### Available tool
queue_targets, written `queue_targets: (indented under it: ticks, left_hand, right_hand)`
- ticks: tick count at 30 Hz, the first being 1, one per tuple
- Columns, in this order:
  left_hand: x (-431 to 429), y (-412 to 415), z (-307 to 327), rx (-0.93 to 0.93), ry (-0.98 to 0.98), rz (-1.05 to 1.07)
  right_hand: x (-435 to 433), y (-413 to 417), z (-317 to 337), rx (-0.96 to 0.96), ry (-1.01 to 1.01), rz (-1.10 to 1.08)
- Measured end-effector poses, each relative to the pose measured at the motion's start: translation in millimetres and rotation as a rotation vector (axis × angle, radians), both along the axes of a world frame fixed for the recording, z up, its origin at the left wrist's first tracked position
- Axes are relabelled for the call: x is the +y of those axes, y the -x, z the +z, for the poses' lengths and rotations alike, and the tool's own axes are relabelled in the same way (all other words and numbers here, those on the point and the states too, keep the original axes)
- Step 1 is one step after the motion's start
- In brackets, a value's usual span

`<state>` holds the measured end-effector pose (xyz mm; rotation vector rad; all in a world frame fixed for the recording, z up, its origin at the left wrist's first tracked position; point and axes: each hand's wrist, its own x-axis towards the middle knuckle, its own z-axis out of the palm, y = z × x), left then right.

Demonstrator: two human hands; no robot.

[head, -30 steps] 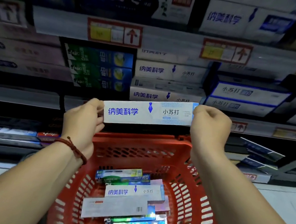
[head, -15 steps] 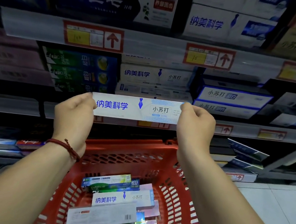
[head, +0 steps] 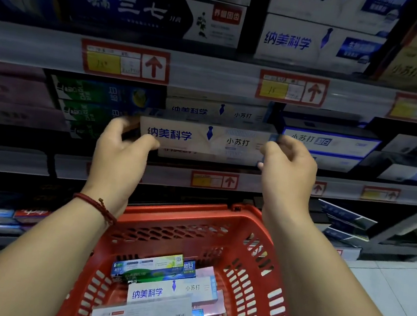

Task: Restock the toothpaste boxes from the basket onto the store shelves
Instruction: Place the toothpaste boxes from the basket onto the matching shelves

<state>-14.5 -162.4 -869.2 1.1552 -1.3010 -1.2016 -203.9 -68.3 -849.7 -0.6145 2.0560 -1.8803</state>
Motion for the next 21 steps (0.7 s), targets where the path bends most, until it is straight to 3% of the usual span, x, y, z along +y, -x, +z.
queue_targets:
  ticks: [9,21]
  left_hand:
    - [-15.3,-1.1,-5.2,-0.065,-0.015,-0.211]
    - [-19.4,-2.0,-11.1,-0.103,-0.068,-0.24]
  right_hand:
    - [-5.6,31.9,-13.5,-0.115,-0.014,0.103]
    - [-6.6,33.8,-14.8,-0.109,-0.06,0.195]
